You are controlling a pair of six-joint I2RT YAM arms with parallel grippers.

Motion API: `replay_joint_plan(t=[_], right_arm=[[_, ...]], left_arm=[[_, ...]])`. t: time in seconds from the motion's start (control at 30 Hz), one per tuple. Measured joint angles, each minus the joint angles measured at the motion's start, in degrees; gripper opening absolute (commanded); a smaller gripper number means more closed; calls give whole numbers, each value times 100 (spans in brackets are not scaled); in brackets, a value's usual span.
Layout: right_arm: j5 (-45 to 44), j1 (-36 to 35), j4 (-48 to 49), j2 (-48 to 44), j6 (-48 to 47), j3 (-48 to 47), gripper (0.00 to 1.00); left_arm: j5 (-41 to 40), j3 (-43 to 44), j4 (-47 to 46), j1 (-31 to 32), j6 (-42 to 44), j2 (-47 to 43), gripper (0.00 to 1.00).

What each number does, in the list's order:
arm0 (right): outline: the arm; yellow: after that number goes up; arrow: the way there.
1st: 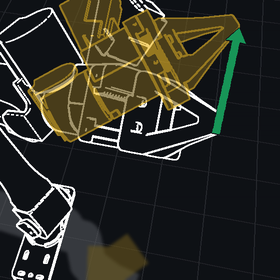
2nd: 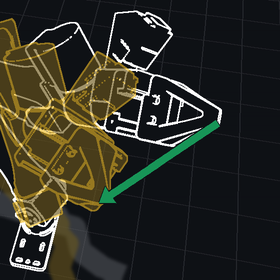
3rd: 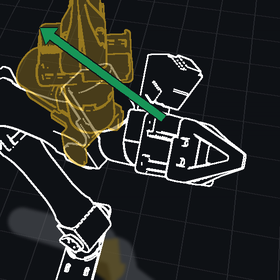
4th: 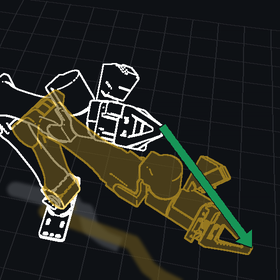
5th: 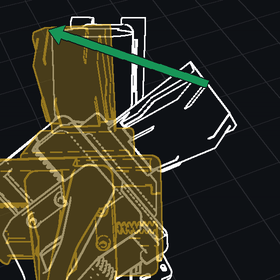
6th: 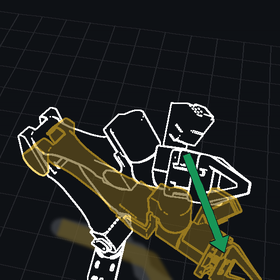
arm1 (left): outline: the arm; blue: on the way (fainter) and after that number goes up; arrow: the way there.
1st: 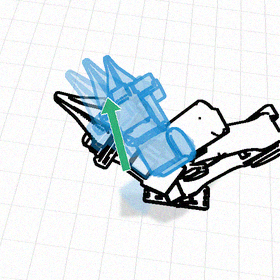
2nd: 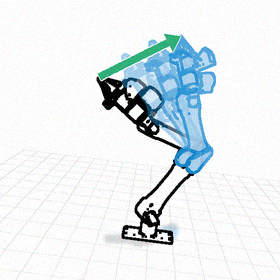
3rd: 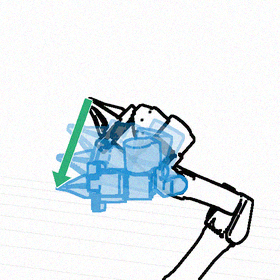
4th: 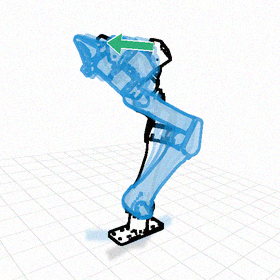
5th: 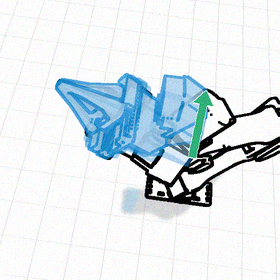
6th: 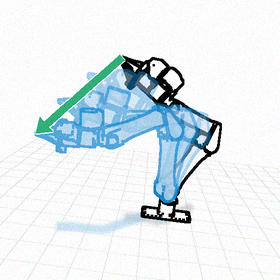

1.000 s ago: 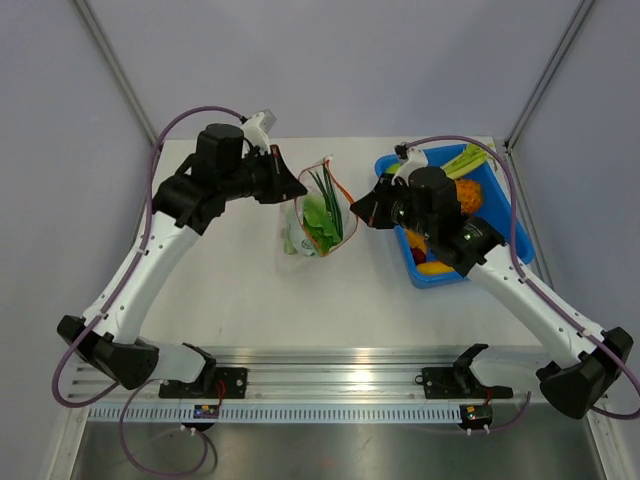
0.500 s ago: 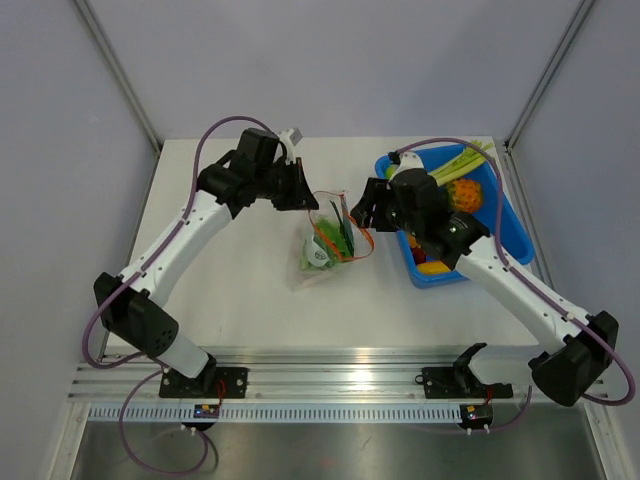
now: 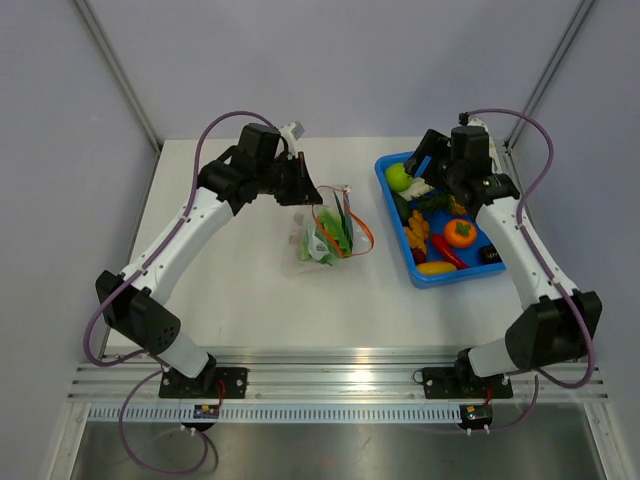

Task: Place the food in the zip-top bag and seal the zipper
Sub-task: Pick up the fake fruit from the bin.

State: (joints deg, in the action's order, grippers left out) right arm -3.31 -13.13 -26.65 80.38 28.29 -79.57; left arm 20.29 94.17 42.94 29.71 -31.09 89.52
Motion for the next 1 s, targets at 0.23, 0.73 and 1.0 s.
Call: replay_joint_plan(t=[0.23,0.73,1.0], right_arm=[[776,595,201,1132,243,0,97],[1405,754,555,2752,284,-623,99],[1510,802,752,3152,328,-828,100]], left_arm=[[57,0,48,70,4,35,0],[87,-2,46,291,81,240,0],[66,-20,44,468,103,697,0]])
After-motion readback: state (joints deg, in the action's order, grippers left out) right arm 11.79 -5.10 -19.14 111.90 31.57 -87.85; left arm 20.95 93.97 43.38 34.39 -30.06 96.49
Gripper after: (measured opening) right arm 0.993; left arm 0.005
